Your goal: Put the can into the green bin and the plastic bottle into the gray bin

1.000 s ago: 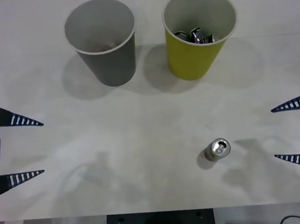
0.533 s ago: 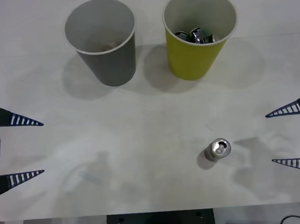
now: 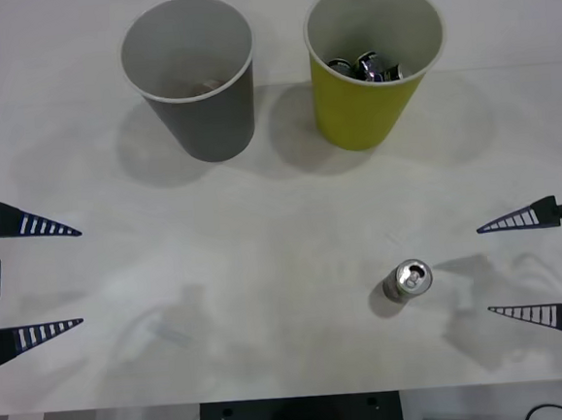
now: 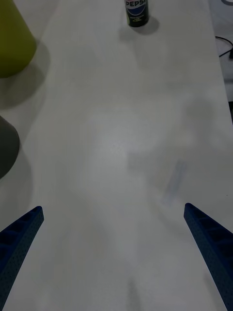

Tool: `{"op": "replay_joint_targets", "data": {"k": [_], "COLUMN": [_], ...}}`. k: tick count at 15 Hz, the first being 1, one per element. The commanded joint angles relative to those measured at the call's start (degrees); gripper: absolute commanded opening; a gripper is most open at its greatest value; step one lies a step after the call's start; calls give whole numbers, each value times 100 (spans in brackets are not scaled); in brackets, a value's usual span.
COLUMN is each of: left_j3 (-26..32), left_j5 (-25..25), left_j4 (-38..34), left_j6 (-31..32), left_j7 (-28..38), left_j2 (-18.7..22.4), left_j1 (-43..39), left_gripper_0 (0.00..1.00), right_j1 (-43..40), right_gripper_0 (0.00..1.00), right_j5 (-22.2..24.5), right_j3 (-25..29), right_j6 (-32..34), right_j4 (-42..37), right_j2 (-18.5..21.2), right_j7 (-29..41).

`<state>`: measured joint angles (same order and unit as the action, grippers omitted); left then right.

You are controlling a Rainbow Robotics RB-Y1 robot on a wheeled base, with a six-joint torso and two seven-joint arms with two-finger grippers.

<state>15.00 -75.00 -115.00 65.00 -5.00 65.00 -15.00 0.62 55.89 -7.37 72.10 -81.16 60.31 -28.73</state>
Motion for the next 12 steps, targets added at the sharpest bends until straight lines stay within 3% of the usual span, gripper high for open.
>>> {"op": "replay_joint_targets", "data": {"k": [1,6,12], "left_j3": [0,0,0], "left_j5": [0,0,0], "left_j4": [0,0,0], "left_j6": [0,0,0], "left_j7": [0,0,0], "left_j2": [0,0,0], "left_j1": [0,0,0], "left_gripper_0": [100,100,100], "right_j1": [518,1247,1414], "right_gripper_0": [100,100,100], "right_j5": [-535,-562,-562], "right_j3": [-705,-907,-924], "right_j6": [164,955,1113], "right_j4": [856,2394,3106], "right_j2": [-195,-863,-1514], "right_j7": [-546,-1003,-1197]}}
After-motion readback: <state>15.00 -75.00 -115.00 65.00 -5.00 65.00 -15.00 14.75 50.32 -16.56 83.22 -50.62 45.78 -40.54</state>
